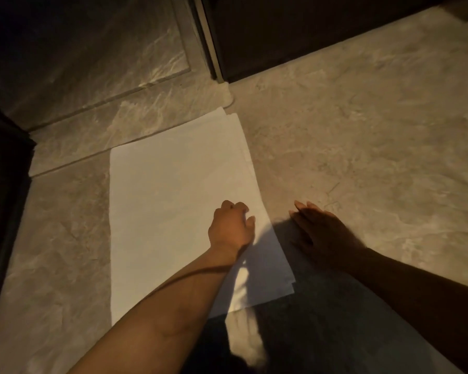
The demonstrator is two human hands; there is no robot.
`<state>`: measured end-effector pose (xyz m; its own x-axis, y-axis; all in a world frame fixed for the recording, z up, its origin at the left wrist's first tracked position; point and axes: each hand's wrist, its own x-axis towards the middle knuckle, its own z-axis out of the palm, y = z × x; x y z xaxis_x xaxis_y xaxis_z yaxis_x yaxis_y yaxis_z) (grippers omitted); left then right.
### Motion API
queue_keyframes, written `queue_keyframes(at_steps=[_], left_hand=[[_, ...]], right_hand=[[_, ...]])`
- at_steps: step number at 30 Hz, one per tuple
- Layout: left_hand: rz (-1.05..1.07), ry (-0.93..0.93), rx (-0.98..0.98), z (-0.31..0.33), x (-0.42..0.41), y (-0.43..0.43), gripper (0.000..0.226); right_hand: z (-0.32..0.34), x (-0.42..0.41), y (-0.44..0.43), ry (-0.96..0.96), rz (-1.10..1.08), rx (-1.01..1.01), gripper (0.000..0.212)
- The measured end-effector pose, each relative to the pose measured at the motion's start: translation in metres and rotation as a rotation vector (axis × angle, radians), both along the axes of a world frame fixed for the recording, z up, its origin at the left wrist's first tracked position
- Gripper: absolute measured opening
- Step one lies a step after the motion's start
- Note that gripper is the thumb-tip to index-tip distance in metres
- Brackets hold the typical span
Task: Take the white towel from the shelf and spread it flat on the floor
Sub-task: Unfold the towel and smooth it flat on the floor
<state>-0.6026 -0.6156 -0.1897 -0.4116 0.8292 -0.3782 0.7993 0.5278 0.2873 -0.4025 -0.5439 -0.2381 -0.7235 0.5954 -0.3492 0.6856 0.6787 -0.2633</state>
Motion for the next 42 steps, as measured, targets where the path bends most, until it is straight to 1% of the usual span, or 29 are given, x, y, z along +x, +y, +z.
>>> queue_keyframes(at_steps=[4,7,9,12,17,20,23,27,29,32,35,38,42], left_hand=[[0.164,-0.019,0.001,-0.005,0.017,0.016,0.04],[0.18,0.05,-0.038,-0.012,0.026,0.023,0.054],[0.176,0.097,-0.049,-0.016,0.03,0.025,0.058],[0.189,0.123,-0.032,-0.019,0.034,0.026,0.051],[0.181,0.054,0.033,-0.019,0.027,0.022,0.039],[0.12,0.067,0.017,-0.018,0.026,0.021,0.036],[0.096,0.064,0.0,-0.016,0.024,0.021,0.028],[0.081,0.025,-0.016,-0.01,0.012,0.022,0.02],[0.058,0.012,0.001,-0.002,0.002,0.019,0.017],[0.023,0.018,0.046,0.016,-0.026,0.008,0.018],[-0.003,0.092,0.054,0.031,-0.068,-0.012,0.025],[-0.04,0.188,0.019,0.048,-0.118,-0.041,0.029],[-0.036,0.273,0.011,0.078,-0.191,-0.082,0.027]], right_hand=[[-0.004,0.011,-0.002,0.015,0.001,0.0,0.069],[-0.006,0.011,-0.002,0.02,0.016,0.019,0.069],[-0.007,0.009,-0.004,0.033,0.004,0.026,0.068],[-0.009,0.005,-0.006,0.08,-0.047,0.0,0.069],[-0.017,-0.004,-0.003,0.081,-0.062,0.032,0.069],[-0.017,-0.008,0.003,0.102,-0.052,0.016,0.071],[-0.017,-0.008,0.009,0.11,-0.041,-0.008,0.075],[-0.013,-0.011,0.013,0.052,-0.029,-0.002,0.079],[-0.002,-0.016,0.017,0.075,-0.003,-0.022,0.077],[0.02,-0.034,0.021,0.19,-0.033,-0.047,0.071],[0.034,-0.065,0.018,0.182,-0.076,-0.072,0.074],[0.041,-0.102,0.011,0.154,-0.019,-0.056,0.075],[0.048,-0.145,-0.007,0.156,0.115,-0.075,0.073]])
